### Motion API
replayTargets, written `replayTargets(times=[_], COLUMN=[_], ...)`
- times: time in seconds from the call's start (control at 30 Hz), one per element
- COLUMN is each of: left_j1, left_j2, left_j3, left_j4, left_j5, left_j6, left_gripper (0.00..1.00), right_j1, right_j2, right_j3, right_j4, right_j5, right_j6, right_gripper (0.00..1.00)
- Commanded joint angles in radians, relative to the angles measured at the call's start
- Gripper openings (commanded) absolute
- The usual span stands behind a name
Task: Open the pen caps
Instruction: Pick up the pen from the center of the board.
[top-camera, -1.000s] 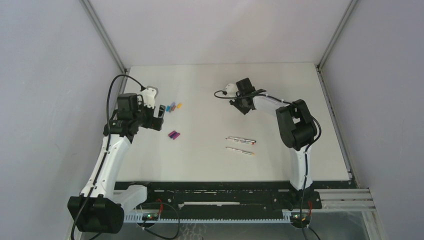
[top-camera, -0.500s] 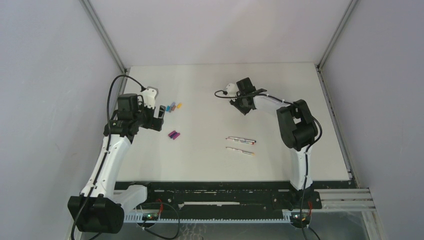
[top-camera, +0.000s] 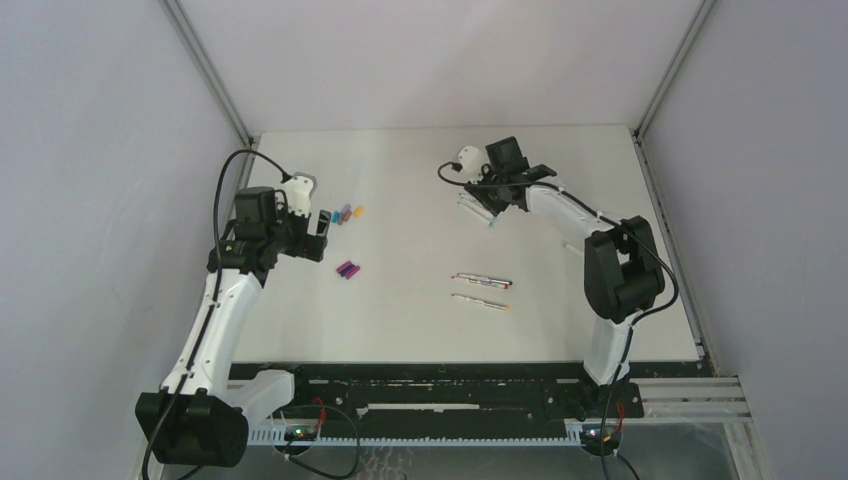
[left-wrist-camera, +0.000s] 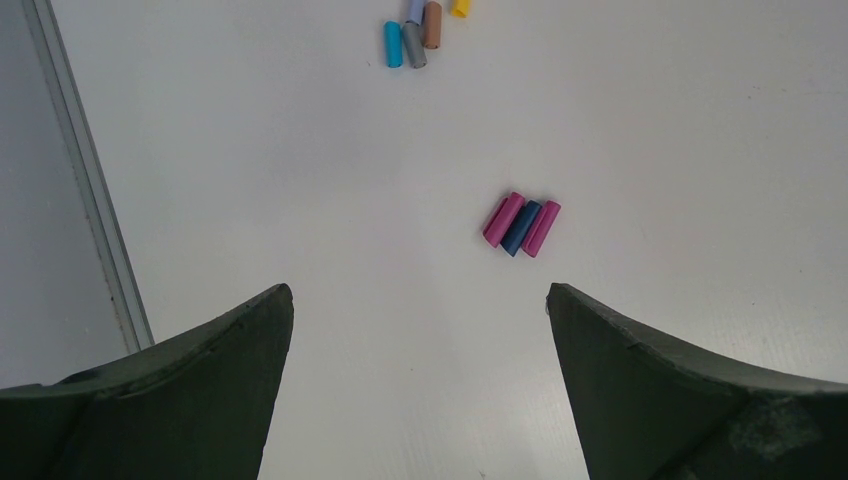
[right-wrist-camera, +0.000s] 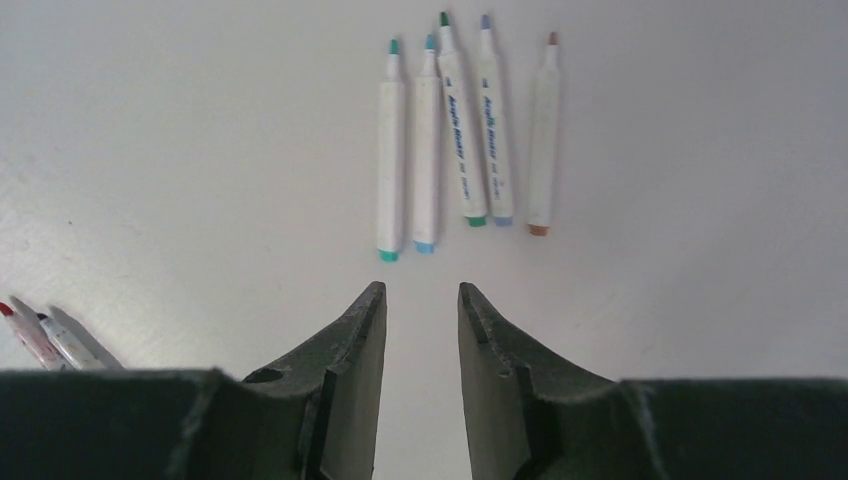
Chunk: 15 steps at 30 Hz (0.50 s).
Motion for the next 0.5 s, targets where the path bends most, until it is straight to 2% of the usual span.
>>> replayTargets(times=[0.0, 0.17, 0.3, 0.47], left_j1=[0.01, 0.009, 0.009, 0.009], left_j2=[-0.034, -0.043, -0.049, -0.056], left_j3=[-0.022, -0.019, -0.02, -0.023], left_j4=[0.028, 0.025, 0.025, 0.026], left_j5=[0.011, 0.017, 0.018, 0.019], left_j6=[0.02, 0.017, 0.02, 0.021], left_gripper=[1.0, 1.0, 1.0, 1.0], right_j1=[-0.056, -0.129, -0.17, -0.239], right_j2=[-0.076, -0.078, -0.076, -0.045], right_j3=[0.043, 0.107, 0.105, 0.105], right_j4=[-0.065, -0.224, -0.372, -0.498], right_j5=[-0.005, 0.001, 0.032, 0.03], right_j6=[-0.049, -0.13, -0.228, -0.265], right_gripper=[0.32, 0.33, 0.33, 0.34])
